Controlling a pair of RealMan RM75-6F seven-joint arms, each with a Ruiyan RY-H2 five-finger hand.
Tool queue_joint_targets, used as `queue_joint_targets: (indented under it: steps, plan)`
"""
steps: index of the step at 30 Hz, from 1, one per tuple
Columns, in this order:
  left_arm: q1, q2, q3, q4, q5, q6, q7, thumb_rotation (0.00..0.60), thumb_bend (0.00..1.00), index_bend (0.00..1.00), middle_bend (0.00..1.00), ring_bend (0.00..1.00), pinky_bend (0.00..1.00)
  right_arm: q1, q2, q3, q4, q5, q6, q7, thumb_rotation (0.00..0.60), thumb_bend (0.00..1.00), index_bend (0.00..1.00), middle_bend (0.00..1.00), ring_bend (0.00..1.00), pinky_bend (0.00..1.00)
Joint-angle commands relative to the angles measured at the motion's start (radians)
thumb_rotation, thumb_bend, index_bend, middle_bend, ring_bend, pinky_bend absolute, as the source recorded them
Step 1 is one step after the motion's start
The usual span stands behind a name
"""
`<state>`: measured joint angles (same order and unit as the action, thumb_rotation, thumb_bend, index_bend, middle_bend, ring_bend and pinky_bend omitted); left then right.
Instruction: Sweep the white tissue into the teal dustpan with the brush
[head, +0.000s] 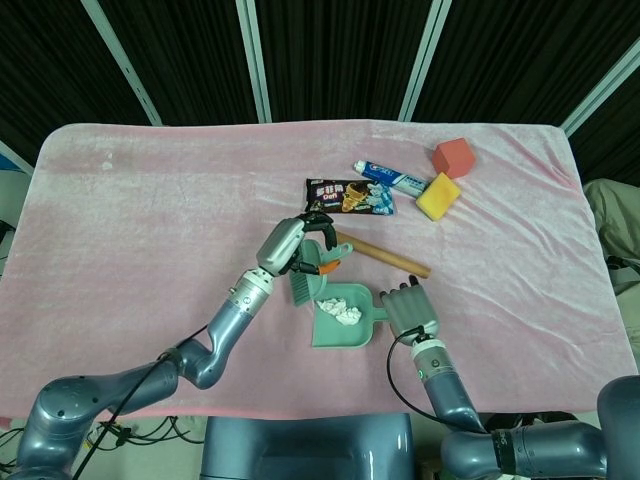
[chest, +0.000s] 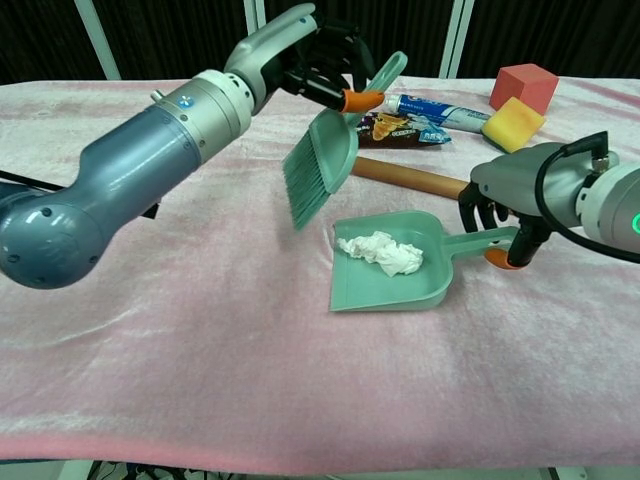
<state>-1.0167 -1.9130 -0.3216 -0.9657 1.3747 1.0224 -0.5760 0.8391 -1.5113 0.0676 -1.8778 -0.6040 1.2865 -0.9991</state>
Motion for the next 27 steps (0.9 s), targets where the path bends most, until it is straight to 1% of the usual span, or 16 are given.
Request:
queue_joint_targets:
  steps: [1,4,8,12,18,23,27]
  plan:
    - [0.041,0.093,0.044,-0.079,0.009,-0.029,0.056,0.6,0.42,0.66,0.7,0.26,0.3,-0.001,-0.003,0.0,0.004,0.0,0.002,0.0,0.6,0.53,0.68,0.58,0.34,0.17]
    - [0.06,0.154,0.073,-0.122,0.017,-0.052,0.086,0.6,0.42,0.66,0.7,0.26,0.3,-0.002,-0.007,-0.002,0.009,0.001,0.002,0.0,0.6,0.53,0.68,0.58,0.34,0.17]
    - [0.092,0.259,0.118,-0.208,0.012,-0.1,0.129,0.6,0.42,0.66,0.7,0.26,0.3,-0.006,-0.015,-0.006,0.018,-0.005,0.004,0.002,0.6,0.53,0.68,0.58,0.34,0.17]
    - [0.12,0.317,0.149,-0.257,-0.006,-0.132,0.169,0.6,0.42,0.66,0.7,0.26,0.3,-0.008,-0.024,-0.014,0.03,-0.02,0.006,0.0,0.6,0.53,0.68,0.58,0.34,0.17]
    - [0.146,0.369,0.187,-0.298,-0.048,-0.194,0.23,0.6,0.42,0.66,0.7,0.26,0.29,-0.012,-0.028,-0.013,0.032,-0.028,0.008,0.001,0.6,0.53,0.68,0.58,0.34,0.17]
    - [0.144,0.404,0.214,-0.315,-0.088,-0.277,0.291,0.6,0.42,0.66,0.7,0.26,0.28,-0.016,-0.028,-0.014,0.03,-0.031,0.01,0.0,0.6,0.53,0.68,0.58,0.34,0.17]
    - [0.142,0.412,0.227,-0.311,-0.103,-0.308,0.334,0.6,0.42,0.66,0.68,0.25,0.27,-0.019,-0.029,-0.015,0.028,-0.031,0.011,-0.001,0.6,0.53,0.68,0.58,0.34,0.17]
